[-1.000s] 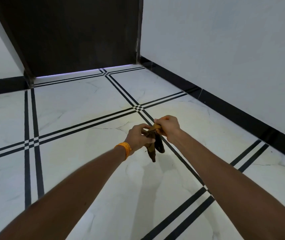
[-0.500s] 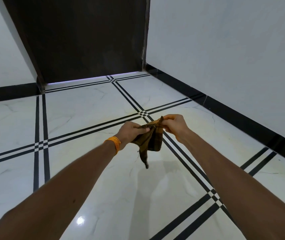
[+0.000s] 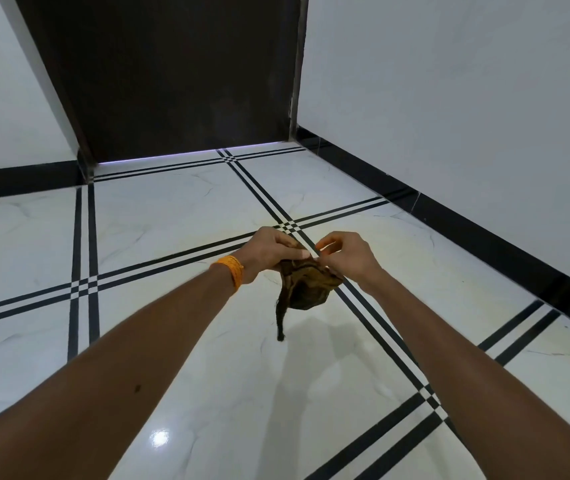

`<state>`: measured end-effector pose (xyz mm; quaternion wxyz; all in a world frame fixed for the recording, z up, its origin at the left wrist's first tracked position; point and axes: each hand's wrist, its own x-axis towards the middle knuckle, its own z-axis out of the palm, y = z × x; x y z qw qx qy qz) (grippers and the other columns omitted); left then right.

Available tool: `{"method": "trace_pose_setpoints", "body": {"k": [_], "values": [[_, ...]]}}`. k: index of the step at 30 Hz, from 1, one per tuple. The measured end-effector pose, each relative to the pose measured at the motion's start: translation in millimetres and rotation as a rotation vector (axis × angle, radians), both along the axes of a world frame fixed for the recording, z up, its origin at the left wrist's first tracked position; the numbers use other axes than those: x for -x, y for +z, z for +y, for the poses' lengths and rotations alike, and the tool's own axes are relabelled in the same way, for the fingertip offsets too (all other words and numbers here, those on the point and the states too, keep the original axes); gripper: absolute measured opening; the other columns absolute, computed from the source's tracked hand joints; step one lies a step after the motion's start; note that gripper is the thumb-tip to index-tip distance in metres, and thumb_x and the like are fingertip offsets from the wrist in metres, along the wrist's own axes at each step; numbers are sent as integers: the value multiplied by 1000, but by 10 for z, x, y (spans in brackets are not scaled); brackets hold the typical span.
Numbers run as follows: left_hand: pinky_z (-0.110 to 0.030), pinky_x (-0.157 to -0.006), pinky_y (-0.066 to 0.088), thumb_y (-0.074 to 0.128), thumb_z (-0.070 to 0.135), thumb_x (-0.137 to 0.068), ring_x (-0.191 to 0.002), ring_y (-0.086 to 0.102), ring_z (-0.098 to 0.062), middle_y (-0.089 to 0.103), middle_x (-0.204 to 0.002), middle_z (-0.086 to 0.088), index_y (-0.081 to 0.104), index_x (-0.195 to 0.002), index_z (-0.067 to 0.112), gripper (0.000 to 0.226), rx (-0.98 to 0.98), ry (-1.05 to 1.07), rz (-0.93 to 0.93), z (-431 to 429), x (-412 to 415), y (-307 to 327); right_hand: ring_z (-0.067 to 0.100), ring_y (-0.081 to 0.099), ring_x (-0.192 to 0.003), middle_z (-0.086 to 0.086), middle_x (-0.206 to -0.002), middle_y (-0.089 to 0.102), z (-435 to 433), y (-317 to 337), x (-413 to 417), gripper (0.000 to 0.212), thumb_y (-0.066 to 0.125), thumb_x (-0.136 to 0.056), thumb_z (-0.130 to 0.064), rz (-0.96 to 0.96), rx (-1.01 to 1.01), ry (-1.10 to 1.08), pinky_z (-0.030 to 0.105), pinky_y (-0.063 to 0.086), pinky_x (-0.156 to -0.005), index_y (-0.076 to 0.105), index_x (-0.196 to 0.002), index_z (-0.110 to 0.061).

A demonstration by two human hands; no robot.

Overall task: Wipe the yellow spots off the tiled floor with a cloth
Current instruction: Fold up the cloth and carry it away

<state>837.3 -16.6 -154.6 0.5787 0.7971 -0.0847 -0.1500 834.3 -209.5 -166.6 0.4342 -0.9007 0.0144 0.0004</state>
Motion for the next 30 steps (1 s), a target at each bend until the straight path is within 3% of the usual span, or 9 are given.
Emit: {"method": "trace_pose_setpoints", "body": {"k": [4,7,9,12,15,18,22,26,30], "values": [[-26,-64,46,78,15,-77,-76,58,-16,61,-71,-1,69,-61,18,19,-148,-37,-116,-88,-18,81,18,62,-89,6,-100,68,78,-96,16,38,70,-77,6,111,28,257,34,54,-81,72,-106,-18],[-29,-64,43,76,17,-73,-77,54,-17,59,-70,0,66,-57,23,20,-396,-195,-178,-191,0,116,17,66,-94,-1,-101,70,34,-103,55,36,66,-82,12,170,-78,406,27,53,-86,71,-110,-11],[-32,-69,46,76,19,-75,-83,56,-19,62,-76,-1,68,-61,23,17,-421,-223,-179,-183,-8,123,19,67,-103,3,-105,72,26,-106,65,34,64,-85,10,178,-94,438,29,54,-92,70,-113,-8],[-27,-73,46,76,18,-83,-86,57,-16,63,-83,-1,73,-81,14,4,-352,-214,-136,-101,-15,139,18,66,-90,7,-90,71,-8,-148,84,18,64,-79,-3,69,-190,342,36,54,-88,70,-95,-10],[-19,-70,49,79,16,-83,-86,62,-14,69,-87,-3,74,-96,11,14,-268,-246,9,21,-7,68,20,61,-73,17,-72,63,-104,-70,54,4,63,-73,-8,-76,-264,132,43,53,-76,61,-73,-10],[-18,-76,49,78,16,-84,-98,62,-16,73,-96,-3,74,-102,12,19,-308,-297,116,137,11,-51,19,56,-70,12,-69,58,-130,108,18,14,61,-79,-2,-111,-257,83,35,48,-67,56,-72,-13],[-32,-101,49,81,16,-81,-115,63,-23,75,-110,-5,76,-108,9,29,-77,-225,38,224,-40,-30,16,51,-71,9,-75,54,-157,220,6,16,59,-86,0,-99,-223,95,21,45,-58,52,-82,-14],[-26,-92,55,76,13,-85,-108,69,-19,75,-111,-8,72,-113,6,29,177,-135,-48,146,-21,137,22,61,-80,13,-83,63,-206,155,28,21,64,-81,5,14,-198,139,38,55,-74,62,-96,-8],[-36,-91,56,75,25,-88,-100,69,-26,73,-102,-13,67,-101,5,26,126,-79,-202,-82,3,236,22,69,-89,13,-90,73,-53,83,96,23,68,-78,6,45,-250,276,38,57,-87,73,-98,-3]]}}
